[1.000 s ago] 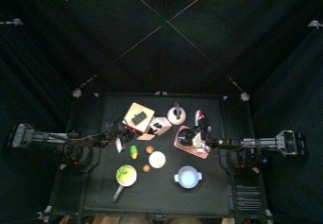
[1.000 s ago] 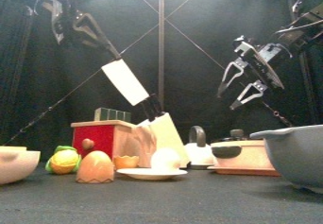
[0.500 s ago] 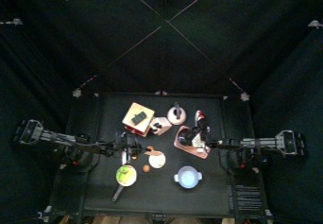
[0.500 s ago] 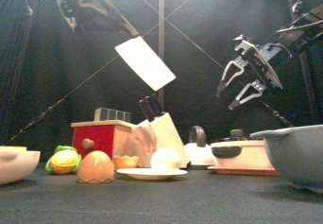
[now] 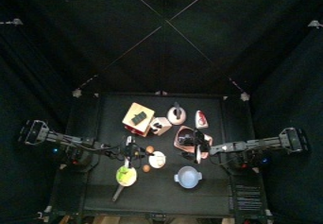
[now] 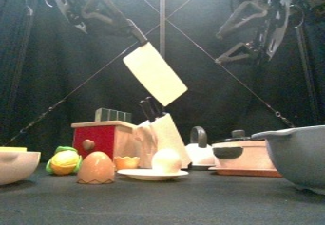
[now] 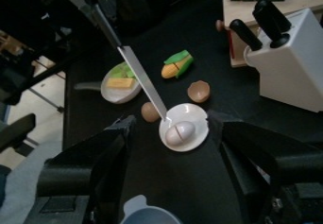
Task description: Grab cleaver with other hand
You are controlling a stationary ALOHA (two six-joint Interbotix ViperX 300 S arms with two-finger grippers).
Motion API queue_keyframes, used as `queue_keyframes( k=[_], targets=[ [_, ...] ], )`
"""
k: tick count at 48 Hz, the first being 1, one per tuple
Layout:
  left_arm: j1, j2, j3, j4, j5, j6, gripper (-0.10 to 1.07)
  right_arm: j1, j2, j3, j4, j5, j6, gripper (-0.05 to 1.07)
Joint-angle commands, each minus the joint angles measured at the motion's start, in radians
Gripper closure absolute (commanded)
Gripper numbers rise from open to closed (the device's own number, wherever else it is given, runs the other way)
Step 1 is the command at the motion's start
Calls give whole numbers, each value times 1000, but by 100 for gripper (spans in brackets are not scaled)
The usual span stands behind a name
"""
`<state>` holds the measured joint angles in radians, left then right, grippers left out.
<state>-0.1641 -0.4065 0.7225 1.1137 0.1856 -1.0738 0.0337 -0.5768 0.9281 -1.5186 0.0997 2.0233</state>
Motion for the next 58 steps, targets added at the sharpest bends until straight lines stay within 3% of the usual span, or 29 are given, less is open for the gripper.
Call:
queue_keyframes(
  k=[1, 13, 21, 29, 45, 58],
  targets=[
    [-15, 2, -55, -37, 12, 12, 52, -3, 0, -26, 9, -3, -3, 9],
    [-49, -21, -106, -20, 49, 100, 52, -8, -12, -26, 38, -9, -3, 9],
    [-71, -28, -158, -28, 158, 175, 52, -26, -8, -26, 55, -8, -2, 9],
    [-91, -28, -143, -81, 212, 279, 51, -29, -8, -28, 86, -8, 6, 9],
    [-75, -58, -46, -98, -2, 290, 51, -38, -8, -48, 325, 31, -3, 10],
    [44, -106, 41, -103, -158, 290, 51, 0, 3, -92, 430, 301, -8, 11]
  ],
)
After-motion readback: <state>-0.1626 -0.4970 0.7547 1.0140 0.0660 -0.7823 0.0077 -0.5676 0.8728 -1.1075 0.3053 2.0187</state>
